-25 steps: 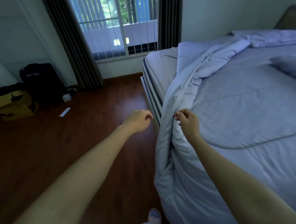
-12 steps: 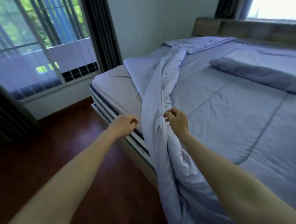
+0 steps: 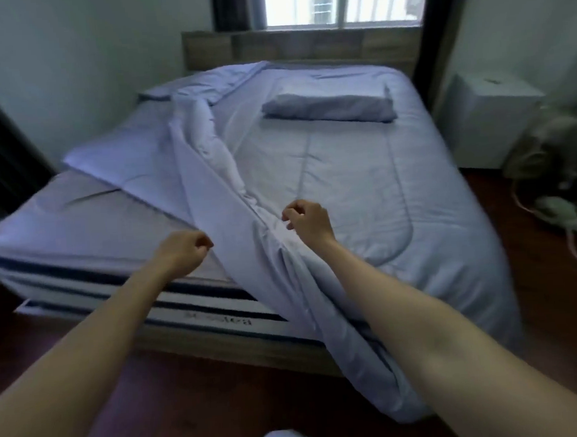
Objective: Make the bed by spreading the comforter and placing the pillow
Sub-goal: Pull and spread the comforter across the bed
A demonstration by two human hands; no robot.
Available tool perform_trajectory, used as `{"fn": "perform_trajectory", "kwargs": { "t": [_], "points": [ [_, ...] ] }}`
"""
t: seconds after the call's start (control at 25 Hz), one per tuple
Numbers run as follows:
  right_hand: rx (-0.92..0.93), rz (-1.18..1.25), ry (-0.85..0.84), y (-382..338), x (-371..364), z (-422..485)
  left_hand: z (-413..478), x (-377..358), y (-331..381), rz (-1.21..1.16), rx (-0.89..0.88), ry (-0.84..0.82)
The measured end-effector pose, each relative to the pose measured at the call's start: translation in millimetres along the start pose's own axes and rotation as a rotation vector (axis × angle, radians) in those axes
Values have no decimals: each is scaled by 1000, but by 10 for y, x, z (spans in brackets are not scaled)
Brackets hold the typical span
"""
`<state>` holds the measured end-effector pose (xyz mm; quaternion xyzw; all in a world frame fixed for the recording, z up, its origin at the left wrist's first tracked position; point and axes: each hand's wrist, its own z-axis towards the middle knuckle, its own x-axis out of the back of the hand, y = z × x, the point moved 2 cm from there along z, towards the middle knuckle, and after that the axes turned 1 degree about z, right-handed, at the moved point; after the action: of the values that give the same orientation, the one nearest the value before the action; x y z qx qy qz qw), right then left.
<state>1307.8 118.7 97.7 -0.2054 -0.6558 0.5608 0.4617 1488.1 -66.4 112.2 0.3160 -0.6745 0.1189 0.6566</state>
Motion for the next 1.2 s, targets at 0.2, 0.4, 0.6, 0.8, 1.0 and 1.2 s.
{"fn": "perform_trajectory", "kwargs": {
  "t": [0.2, 0.4, 0.6, 0.8, 1.0, 1.2],
  "points": [
    [-72, -103, 189, 6, 43, 208, 918, -17, 54, 5, -255, -16],
    [-166, -95, 321, 3, -242, 406, 1533, -45, -121, 85, -421, -49],
    [-252, -96, 367, -26, -685, 602, 2027, -55, -515, 151, -446, -165],
    [-328, -75, 423, -73, -1307, 1010, 2579, 6, -918, 275, -537, -235],
    [-537, -245, 254, 259, -2244, 1415, 3270, -124, -1584, 411, -615, -353],
    [-649, -812, 193, 484, -2838, 1569, 3793, -299, -2027, 429, -597, -397]
  ]
}}
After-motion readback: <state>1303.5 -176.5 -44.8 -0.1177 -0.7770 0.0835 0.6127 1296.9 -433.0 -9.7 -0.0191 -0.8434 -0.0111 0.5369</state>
